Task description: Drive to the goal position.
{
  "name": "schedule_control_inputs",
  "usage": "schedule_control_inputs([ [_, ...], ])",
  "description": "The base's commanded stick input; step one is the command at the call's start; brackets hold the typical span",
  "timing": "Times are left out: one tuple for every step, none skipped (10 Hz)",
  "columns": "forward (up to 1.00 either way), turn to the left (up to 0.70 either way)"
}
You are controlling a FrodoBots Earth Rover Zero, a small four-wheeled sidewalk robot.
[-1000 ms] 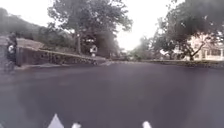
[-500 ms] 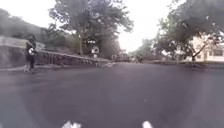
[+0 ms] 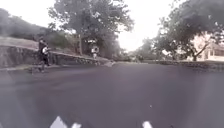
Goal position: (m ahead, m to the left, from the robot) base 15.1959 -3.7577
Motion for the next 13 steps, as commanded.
schedule_control_inputs([
  [0.50,0.00],
  [0.50,0.00],
  [0.50,0.00],
  [0.50,0.00],
  [0.50,0.00],
  [0.50,0.00],
  [0.50,0.00],
  [0.50,0.00],
  [0.50,0.00],
  [0.50,0.00],
  [0.50,-0.01],
  [0.50,-0.20],
  [0.50,-0.38],
])
